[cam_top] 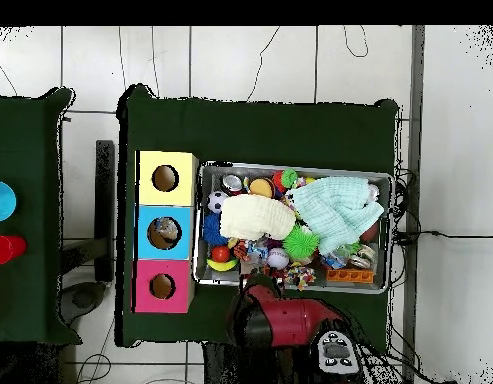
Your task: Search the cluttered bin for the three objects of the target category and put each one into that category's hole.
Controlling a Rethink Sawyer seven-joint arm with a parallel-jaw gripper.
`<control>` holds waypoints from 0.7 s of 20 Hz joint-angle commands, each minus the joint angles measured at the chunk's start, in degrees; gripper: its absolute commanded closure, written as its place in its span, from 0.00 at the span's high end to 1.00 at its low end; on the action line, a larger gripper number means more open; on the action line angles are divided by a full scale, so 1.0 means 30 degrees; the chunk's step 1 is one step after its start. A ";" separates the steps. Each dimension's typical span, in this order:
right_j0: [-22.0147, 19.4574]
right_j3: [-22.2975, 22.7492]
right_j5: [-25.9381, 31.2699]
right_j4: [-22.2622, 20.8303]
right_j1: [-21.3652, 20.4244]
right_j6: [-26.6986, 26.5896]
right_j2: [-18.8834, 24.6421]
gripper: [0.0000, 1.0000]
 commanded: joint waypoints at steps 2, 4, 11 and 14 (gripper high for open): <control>-0.0433 -0.0878 0.0833 0.0888 -0.0291 0.2888 0.2187 1.00; -0.0400 -0.0897 0.0734 0.0856 -0.0271 0.2894 0.2185 1.00; 0.0311 -0.1344 0.0310 0.0266 -0.0375 0.2316 0.1621 1.00; 0.1174 -0.1881 -0.0223 -0.0532 -0.0535 0.1528 0.1010 1.00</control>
